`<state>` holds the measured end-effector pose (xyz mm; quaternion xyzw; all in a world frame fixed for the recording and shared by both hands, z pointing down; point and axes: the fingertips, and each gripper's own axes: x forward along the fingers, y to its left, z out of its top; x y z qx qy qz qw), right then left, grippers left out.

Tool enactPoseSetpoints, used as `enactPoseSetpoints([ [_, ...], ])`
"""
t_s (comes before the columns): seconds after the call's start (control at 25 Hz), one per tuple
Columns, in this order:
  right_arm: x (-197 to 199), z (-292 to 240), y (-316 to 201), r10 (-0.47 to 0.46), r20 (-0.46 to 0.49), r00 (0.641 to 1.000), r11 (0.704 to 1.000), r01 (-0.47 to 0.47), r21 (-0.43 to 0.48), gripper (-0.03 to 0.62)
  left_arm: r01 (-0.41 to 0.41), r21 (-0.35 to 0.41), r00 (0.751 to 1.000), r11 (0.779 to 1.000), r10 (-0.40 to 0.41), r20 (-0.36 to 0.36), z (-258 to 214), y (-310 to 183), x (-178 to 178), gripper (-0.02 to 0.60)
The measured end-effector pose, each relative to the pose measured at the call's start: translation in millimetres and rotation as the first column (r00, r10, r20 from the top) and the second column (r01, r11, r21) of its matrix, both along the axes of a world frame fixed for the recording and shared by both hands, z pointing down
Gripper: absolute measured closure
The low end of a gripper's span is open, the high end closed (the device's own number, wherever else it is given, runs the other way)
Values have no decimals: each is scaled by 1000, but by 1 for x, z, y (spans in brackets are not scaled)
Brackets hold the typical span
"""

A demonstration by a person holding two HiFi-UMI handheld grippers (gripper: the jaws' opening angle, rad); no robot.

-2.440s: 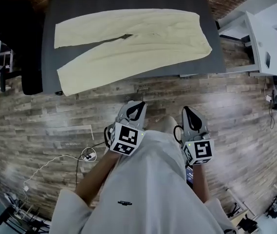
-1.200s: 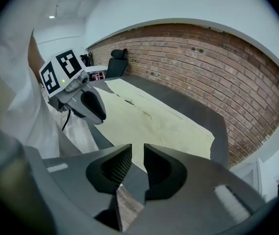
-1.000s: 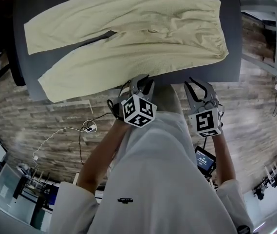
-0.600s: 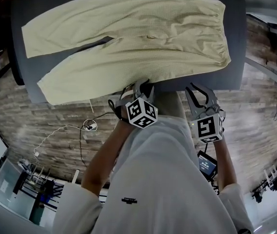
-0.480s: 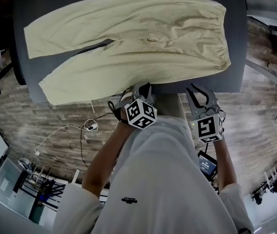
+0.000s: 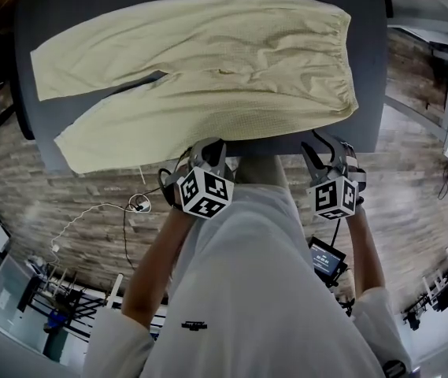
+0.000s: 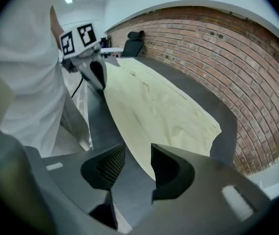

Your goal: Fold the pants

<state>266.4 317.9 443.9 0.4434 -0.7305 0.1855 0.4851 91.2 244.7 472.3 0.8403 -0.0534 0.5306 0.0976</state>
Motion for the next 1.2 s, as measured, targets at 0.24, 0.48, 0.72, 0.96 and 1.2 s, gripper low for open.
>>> enactPoseSetpoints([
  [0.24, 35, 26, 11, -102, -147, 984, 995, 98, -33, 422, 51, -19, 999, 999, -51, -11, -19, -7, 1, 571],
  [0.48, 62, 41, 11, -138, -215, 967, 990, 131, -43, 416, 100, -28, 995, 995, -101, -19, -36, -16, 5, 571],
  [0.72, 69, 33, -1, -126, -257, 958, 991, 136, 21, 588, 137, -7, 990, 991, -137, -34, -53, -27, 11, 571],
  [0.96, 77, 6, -21, -48, -223, 974, 994, 69, 87, 588, 148, 23, 988, 989, -147, -43, -63, -41, 12, 571],
  [1.2, 86, -36, -48, -35, -247, 968, 984, 76, 160, 588, 179, 42, 982, 983, -176, -69, -84, -70, 18, 571],
])
